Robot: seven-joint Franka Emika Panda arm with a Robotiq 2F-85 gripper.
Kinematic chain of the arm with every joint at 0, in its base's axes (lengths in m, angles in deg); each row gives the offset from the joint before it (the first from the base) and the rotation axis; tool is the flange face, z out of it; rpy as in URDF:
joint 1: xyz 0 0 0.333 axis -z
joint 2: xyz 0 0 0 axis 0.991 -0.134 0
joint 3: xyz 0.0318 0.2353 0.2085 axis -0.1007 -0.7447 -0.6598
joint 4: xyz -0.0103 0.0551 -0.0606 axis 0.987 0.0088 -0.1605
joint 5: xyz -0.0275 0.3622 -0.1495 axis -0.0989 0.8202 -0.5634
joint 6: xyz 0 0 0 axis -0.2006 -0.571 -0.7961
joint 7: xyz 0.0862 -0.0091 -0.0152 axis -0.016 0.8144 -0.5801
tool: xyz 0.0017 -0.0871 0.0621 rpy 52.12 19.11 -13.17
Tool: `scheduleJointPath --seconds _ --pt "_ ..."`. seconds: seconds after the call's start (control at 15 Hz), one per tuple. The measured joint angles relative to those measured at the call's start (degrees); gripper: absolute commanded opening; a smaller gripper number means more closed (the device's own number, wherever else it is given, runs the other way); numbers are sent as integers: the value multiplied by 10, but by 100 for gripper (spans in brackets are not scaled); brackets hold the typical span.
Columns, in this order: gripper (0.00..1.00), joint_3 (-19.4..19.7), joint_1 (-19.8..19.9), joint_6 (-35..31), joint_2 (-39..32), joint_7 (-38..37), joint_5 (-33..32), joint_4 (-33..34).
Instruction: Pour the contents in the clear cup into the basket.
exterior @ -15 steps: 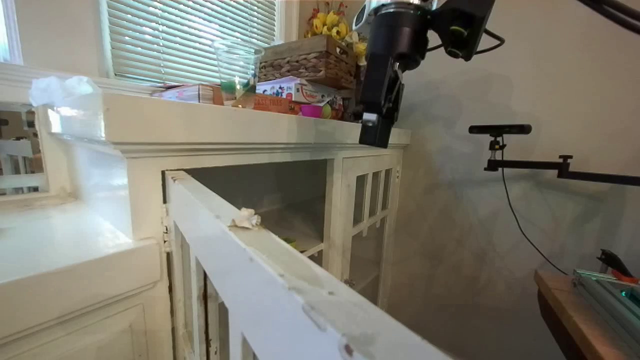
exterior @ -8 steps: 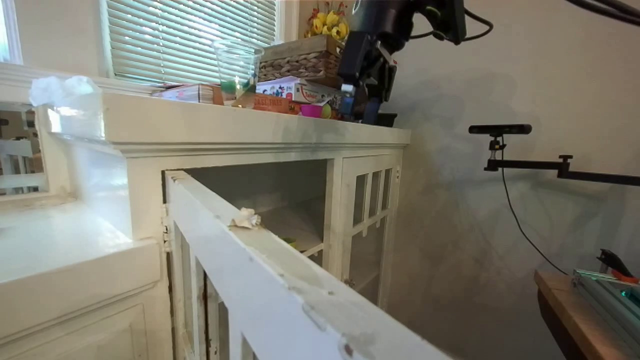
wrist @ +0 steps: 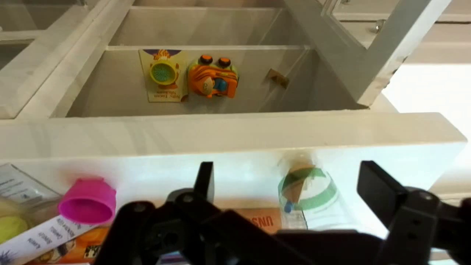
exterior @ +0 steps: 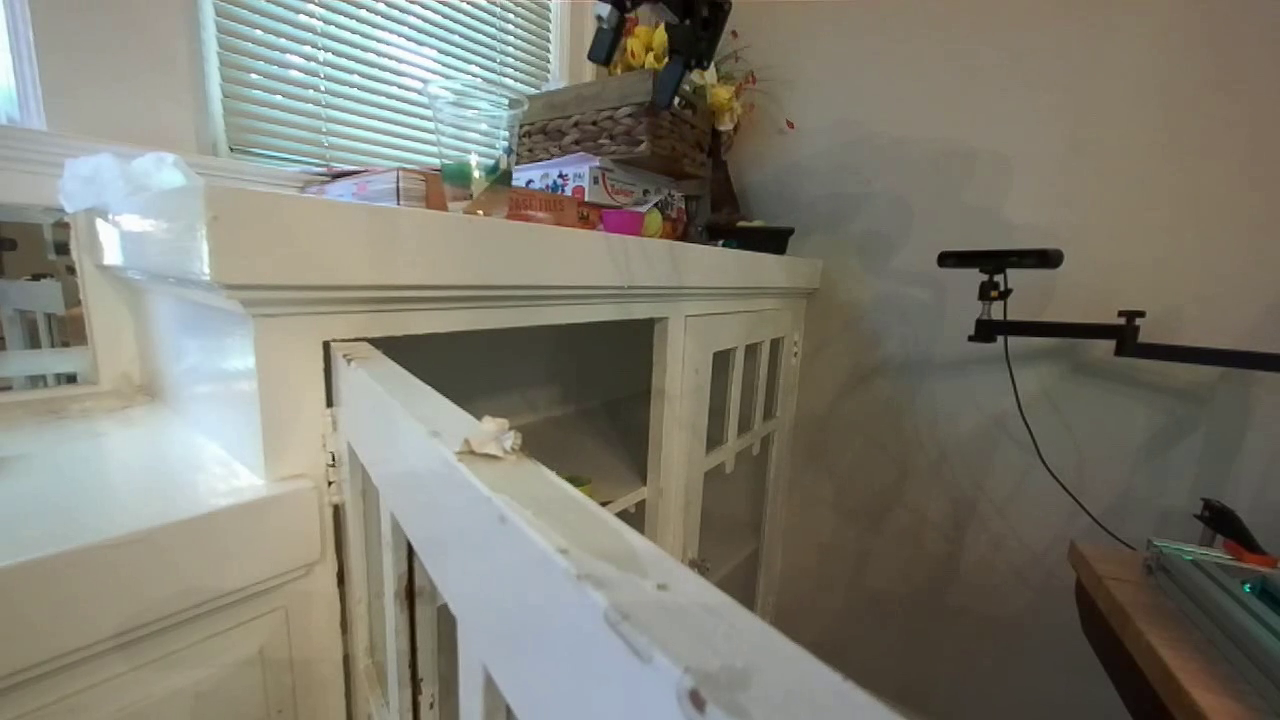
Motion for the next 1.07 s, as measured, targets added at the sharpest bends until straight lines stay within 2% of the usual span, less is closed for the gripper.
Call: scheduleJointPath --seconds 0.4,1.07 --pt "100 0 -1 58 -81 -48 -45 131" --pt "100 25 -18 119 -225 -80 -42 312"
